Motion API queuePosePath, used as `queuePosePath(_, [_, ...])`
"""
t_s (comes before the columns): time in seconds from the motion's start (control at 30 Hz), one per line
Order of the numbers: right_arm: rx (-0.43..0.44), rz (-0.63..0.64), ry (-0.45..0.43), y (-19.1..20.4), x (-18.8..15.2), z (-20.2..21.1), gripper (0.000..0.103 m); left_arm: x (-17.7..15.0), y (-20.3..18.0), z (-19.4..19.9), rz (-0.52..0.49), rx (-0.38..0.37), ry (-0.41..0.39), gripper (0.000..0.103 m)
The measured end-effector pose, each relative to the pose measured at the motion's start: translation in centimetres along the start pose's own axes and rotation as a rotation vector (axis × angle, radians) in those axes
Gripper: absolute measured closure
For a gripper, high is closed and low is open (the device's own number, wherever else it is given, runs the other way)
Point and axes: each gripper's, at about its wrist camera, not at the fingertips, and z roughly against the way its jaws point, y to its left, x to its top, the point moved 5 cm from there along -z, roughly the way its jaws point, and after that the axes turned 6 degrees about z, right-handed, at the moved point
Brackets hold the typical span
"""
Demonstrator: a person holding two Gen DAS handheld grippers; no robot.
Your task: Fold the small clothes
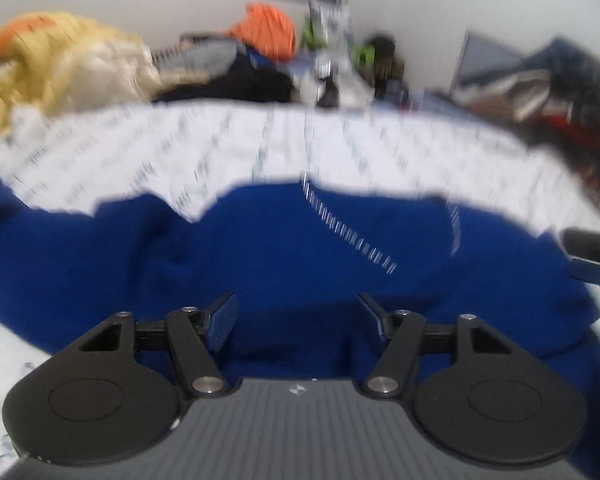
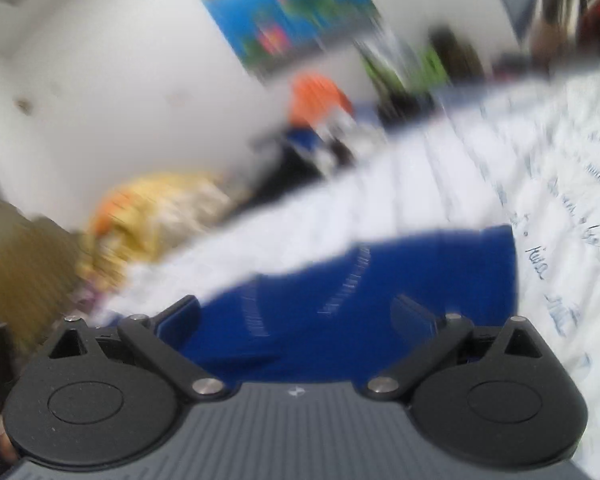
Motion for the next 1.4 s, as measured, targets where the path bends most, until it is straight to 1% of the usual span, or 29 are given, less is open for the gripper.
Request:
queuePosePath(0.03, [-0.055,0.018,0.079,-0.8,-0.7,-2.0,0.001,-0.4,0.3,-0.8,-0.014,0.004,0.02,0.037])
queuePosePath(0.07, [-0.096,0.05,0.135,-1.3,-1.5,-3.4,0.0,-0.8,0.4,-0.8,-0.061,0.005,-0.013,0.035])
queuePosePath(0.1, [-0.111,0.148,0.087,-0.8,-2.1,-3.3,0.0,-1.3,0.4,-0.8,-0.097,0.005,-0.028,0.034])
queuePosePath(0.17, [-0.153,0.282,0.077,0.2,-3.7,-3.5,0.0,-1.9,0.7,-0.9,-0.127,0.008,-0.058,0.031])
queuePosePath(0.23, [-0.183,0.313,0.087,0.8,-3.9,-3.9,0.0,-1.7,1.4,-0.8,-0.1,-0.001,-0.057,0.03])
queuePosePath(0.3, [-0.197,0.331,0.094,0.9,-3.9,-4.3,0.0,-1.2,1.6,-0.4,-0.075,0.001,-0.081,0.03])
queuePosePath(0.33, [-0.198,0.331,0.091,0.9,-3.9,-4.2,0.0,-0.6,1.7,-0.1,-0.057,0.014,-0.103,0.027])
queuePosePath(0.4, [-0.191,0.321,0.08,0.8,-3.9,-4.1,0.0,0.1,3.9,2.5,-0.008,0.016,-0.19,0.001])
queuePosePath(0.47, [-0.182,0.304,0.068,0.3,-3.8,-3.4,0.0,0.7,7.0,4.9,0.03,0.057,-0.288,0.0])
queuePosePath(0.5, [-0.179,0.3,0.065,0.2,-3.8,-3.2,0.0,1.4,9.3,5.8,0.061,0.089,-0.312,0.0])
queuePosePath(0.53, [-0.179,0.298,0.063,0.2,-3.7,-3.1,0.0,2.0,11.4,6.4,0.108,0.11,-0.319,0.0])
queuePosePath(0.57, [-0.18,0.298,0.063,0.3,-3.7,-3.0,0.0,2.8,14.0,6.9,0.184,0.118,-0.321,0.0])
queuePosePath(0.63, [-0.184,0.301,0.064,0.3,-3.7,-2.9,0.0,4.6,20.0,7.6,0.403,0.109,-0.321,0.001])
queuePosePath(0.7, [-0.186,0.301,0.063,0.4,-3.8,-2.9,0.0,6.3,25.8,8.2,0.636,0.094,-0.356,0.002])
queuePosePath(0.73, [-0.185,0.301,0.064,0.4,-3.8,-2.9,0.0,7.2,28.4,8.3,0.708,0.102,-0.374,0.003])
queuePosePath(0.77, [-0.185,0.301,0.064,0.4,-3.7,-2.9,0.0,8.4,30.7,7.9,0.739,0.141,-0.378,0.004])
queuePosePath(0.83, [-0.185,0.301,0.064,0.4,-3.7,-2.9,0.0,10.4,33.7,6.6,0.714,0.231,-0.346,0.01])
queuePosePath(0.9, [-0.185,0.3,0.063,0.4,-3.7,-2.9,0.0,11.8,35.1,3.8,0.598,0.27,-0.237,0.015])
queuePosePath(0.97, [-0.185,0.3,0.064,0.3,-3.7,-2.9,0.0,12.4,34.8,1.3,0.476,0.314,-0.143,0.02])
queuePosePath(1.03, [-0.186,0.302,0.065,0.3,-3.7,-2.9,0.0,12.4,34.1,-0.8,0.36,0.353,-0.077,0.02])
queuePosePath(1.1, [-0.188,0.303,0.065,0.3,-3.7,-2.8,0.0,12.1,33.8,-2.5,0.296,0.412,-0.028,0.025])
queuePosePath(1.13, [-0.19,0.303,0.066,0.3,-3.7,-2.8,0.0,11.7,34.0,-3.1,0.28,0.423,0.0,0.032])
queuePosePath(1.17, [-0.19,0.303,0.066,0.3,-3.7,-2.8,0.0,11.1,34.1,-3.9,0.261,0.429,0.043,0.058])
queuePosePath(1.2, [-0.189,0.302,0.065,0.3,-3.7,-2.7,0.0,10.8,34.1,-4.3,0.245,0.418,0.05,0.074])
queuePosePath(1.23, [-0.188,0.3,0.065,0.2,-3.6,-2.7,0.0,10.9,34.2,-4.4,0.236,0.414,0.037,0.085])
queuePosePath(1.27, [-0.188,0.299,0.064,0.3,-3.6,-2.7,0.0,11.0,33.9,-4.3,0.223,0.426,0.036,0.088])
queuePosePath(1.33, [-0.188,0.296,0.064,0.4,-3.6,-2.8,0.0,11.6,33.1,-3.2,0.211,0.462,-0.004,0.094])
queuePosePath(1.37, [-0.187,0.295,0.063,0.4,-3.6,-2.8,0.0,12.2,32.0,-2.1,0.207,0.458,-0.055,0.094])
queuePosePath(1.4, [-0.185,0.291,0.062,0.3,-3.6,-2.8,0.0,12.9,30.3,-0.8,0.194,0.424,-0.108,0.094])
